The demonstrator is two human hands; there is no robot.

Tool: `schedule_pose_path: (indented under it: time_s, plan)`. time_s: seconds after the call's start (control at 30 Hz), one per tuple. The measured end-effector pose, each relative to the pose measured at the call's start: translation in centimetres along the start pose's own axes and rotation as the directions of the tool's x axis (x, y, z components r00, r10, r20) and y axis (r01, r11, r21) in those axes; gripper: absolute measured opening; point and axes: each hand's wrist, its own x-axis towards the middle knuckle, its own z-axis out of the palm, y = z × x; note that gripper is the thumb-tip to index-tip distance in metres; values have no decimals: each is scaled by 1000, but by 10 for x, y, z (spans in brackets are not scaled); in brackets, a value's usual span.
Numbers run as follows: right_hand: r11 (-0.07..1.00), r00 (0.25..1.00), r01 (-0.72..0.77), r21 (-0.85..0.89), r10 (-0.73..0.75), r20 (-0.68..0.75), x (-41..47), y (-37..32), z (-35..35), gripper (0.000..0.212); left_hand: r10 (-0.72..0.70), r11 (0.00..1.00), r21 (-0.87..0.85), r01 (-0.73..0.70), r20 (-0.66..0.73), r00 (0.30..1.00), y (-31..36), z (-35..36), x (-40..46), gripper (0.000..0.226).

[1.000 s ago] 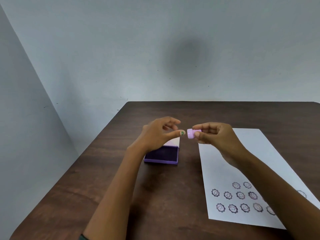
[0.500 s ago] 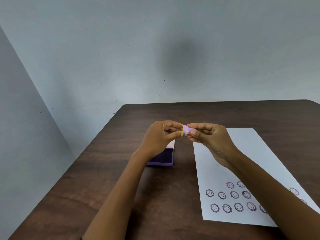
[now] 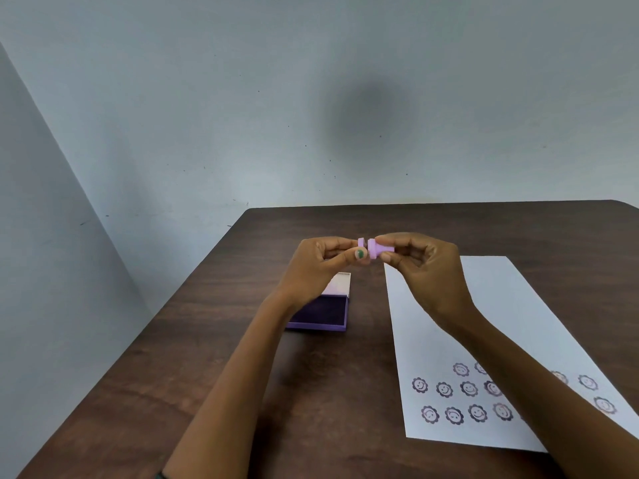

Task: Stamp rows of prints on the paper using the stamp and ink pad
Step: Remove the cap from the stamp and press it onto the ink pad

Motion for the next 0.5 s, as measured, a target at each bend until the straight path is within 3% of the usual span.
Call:
schedule_pose_path:
  time_s: [0.1,0.17,0.3,0.5]
  plan:
    - [1000,996,0,-19,-2,-93,0,3,-3,28,-41,999,14,42,-33,999,-2,-1,1,25]
    - [999,984,-27,-22,23,-176,0,7,-5,29,-52,982,178,58,-40,998,-4,0,0,24]
    - [996,963,-80,-34,69,-260,1,13,-8,29,6,836,548,-43,70,998,-8,7,-3,24]
    - [993,961,-104,-64,84,-263,2,15,-7,28,12,689,714,-122,157,988,-13,17,-6,23]
